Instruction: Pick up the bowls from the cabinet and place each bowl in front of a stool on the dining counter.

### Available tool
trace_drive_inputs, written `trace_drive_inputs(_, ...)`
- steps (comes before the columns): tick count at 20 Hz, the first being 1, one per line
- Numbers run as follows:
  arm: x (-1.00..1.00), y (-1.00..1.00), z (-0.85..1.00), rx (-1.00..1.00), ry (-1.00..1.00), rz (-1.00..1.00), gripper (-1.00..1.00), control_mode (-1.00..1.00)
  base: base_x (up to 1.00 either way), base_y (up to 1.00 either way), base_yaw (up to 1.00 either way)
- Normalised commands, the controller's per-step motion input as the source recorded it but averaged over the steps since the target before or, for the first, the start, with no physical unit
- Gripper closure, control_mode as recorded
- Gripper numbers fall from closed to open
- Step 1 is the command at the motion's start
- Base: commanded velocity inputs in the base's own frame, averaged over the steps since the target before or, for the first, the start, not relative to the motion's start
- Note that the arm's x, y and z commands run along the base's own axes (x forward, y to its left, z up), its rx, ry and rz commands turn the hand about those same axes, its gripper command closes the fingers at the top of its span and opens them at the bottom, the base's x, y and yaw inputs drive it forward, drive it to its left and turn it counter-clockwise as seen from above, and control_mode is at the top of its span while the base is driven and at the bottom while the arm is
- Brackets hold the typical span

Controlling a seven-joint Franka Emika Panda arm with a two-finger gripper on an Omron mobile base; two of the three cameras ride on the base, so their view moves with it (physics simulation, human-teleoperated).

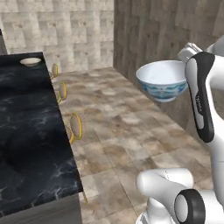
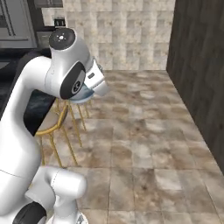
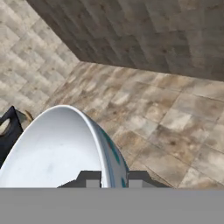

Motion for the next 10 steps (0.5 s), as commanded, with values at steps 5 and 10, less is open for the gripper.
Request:
trace_drive_inputs(5,0.00,0.00,0.00,0.00,0.00,0.00,1.00,1.00,0.87,-0.29,0.77)
trace_drive_inputs(10,0.00,0.00,0.00,0.00,0.00,0.00,1.00,1.00,0.83,-0.24,0.82)
